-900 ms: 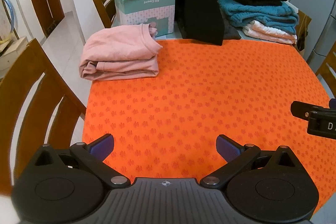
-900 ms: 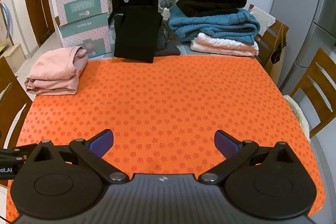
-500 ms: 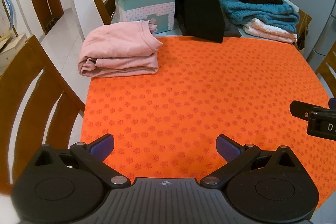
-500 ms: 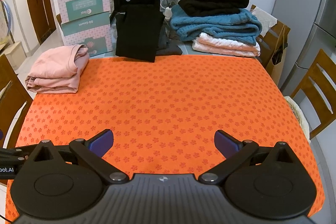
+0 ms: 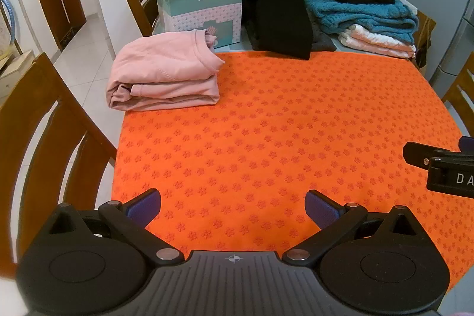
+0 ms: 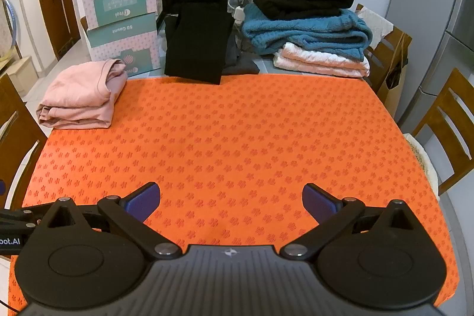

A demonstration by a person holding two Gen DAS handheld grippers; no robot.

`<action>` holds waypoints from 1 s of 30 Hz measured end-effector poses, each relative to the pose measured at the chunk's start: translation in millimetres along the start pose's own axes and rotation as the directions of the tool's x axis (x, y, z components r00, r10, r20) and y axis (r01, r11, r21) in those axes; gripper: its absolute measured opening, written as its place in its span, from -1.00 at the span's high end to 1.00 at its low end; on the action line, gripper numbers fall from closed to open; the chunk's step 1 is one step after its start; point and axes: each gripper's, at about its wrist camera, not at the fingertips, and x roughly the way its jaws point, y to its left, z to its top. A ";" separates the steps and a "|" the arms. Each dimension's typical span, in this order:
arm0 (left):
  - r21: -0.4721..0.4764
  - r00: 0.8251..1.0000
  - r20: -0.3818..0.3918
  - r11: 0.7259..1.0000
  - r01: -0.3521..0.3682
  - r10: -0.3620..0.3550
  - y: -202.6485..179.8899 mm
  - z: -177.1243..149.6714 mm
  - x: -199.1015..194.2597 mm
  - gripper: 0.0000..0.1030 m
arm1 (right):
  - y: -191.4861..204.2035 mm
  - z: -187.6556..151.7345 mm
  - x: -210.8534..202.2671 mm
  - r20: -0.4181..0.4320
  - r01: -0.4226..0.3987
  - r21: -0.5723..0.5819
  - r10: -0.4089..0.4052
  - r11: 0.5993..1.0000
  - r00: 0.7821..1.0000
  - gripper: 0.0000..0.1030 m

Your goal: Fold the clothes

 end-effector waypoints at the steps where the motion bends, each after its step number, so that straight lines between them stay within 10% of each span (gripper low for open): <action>1: -0.001 1.000 -0.001 1.000 0.001 -0.001 0.4 0.6 0.1 -1.00 | 0.1 0.1 0.0 0.000 0.000 -0.001 0.000 1.000 1.000 -0.99; 30: -0.003 1.000 -0.019 1.000 -0.004 0.004 4.1 4.8 0.8 -1.00 | 0.6 1.7 1.6 -0.013 -0.005 -0.004 0.005 1.000 1.000 -0.99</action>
